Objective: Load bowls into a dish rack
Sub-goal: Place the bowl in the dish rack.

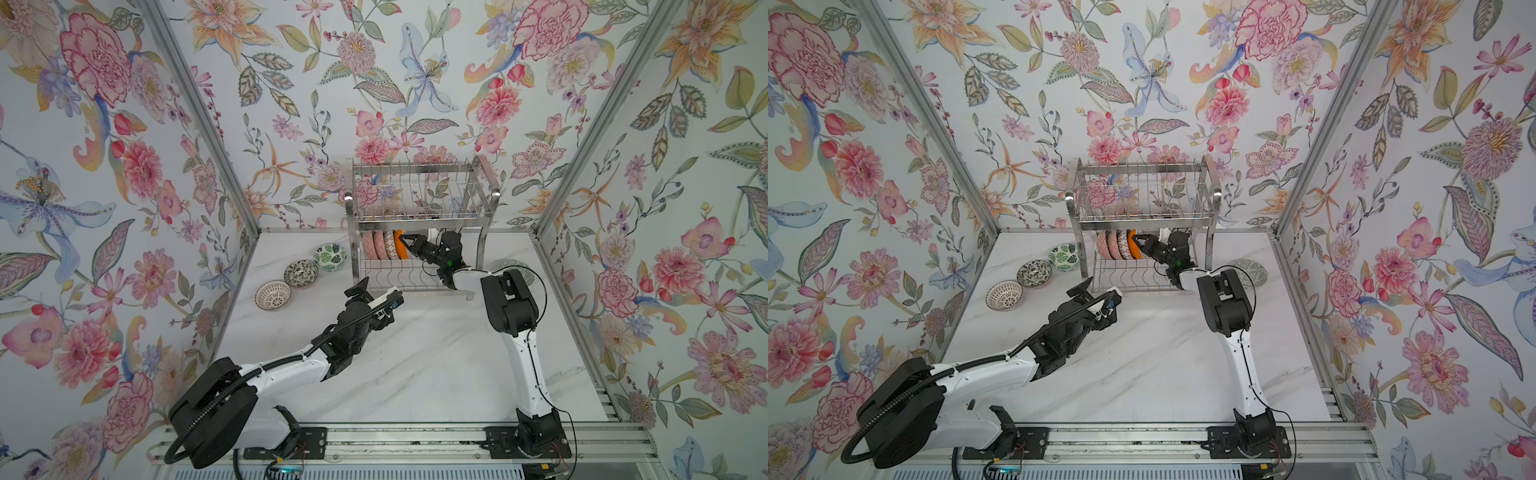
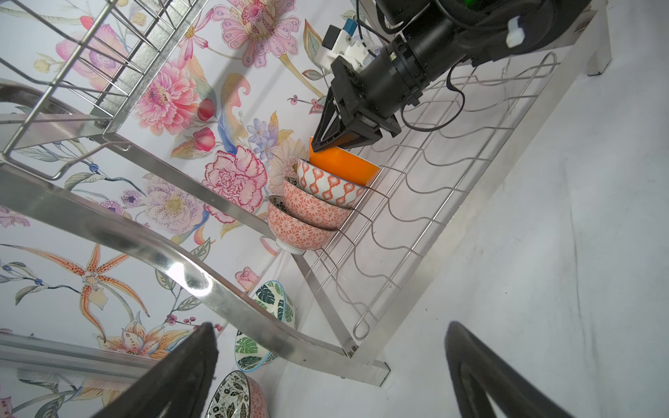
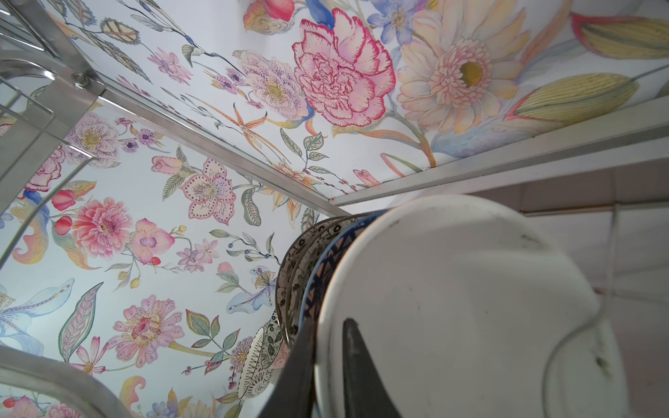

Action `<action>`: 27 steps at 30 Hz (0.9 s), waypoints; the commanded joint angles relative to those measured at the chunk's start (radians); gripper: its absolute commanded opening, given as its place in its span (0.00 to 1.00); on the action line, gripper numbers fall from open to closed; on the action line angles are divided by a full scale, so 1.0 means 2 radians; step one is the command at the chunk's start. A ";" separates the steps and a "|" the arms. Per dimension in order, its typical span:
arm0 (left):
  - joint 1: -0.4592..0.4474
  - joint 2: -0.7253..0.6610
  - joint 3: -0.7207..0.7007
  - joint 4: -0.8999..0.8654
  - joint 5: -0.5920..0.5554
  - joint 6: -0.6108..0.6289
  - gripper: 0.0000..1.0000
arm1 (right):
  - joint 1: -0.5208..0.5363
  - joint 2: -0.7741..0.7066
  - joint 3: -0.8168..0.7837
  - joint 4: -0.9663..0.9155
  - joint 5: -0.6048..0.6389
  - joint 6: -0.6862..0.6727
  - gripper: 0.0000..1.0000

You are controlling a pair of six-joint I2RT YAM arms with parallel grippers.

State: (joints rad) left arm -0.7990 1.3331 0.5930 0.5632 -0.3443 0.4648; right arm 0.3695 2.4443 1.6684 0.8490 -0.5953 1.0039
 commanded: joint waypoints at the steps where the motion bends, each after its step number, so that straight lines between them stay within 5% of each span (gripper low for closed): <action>1: -0.007 -0.012 -0.007 0.009 0.000 0.005 0.99 | 0.000 0.003 0.005 -0.003 -0.011 0.002 0.18; 27: -0.006 -0.015 -0.007 0.009 -0.004 0.009 0.99 | -0.003 -0.046 -0.052 0.001 -0.002 -0.016 0.29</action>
State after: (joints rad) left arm -0.7990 1.3254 0.5930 0.5632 -0.3447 0.4690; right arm 0.3649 2.4130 1.5902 0.8513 -0.5941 0.9947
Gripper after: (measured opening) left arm 0.993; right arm 0.291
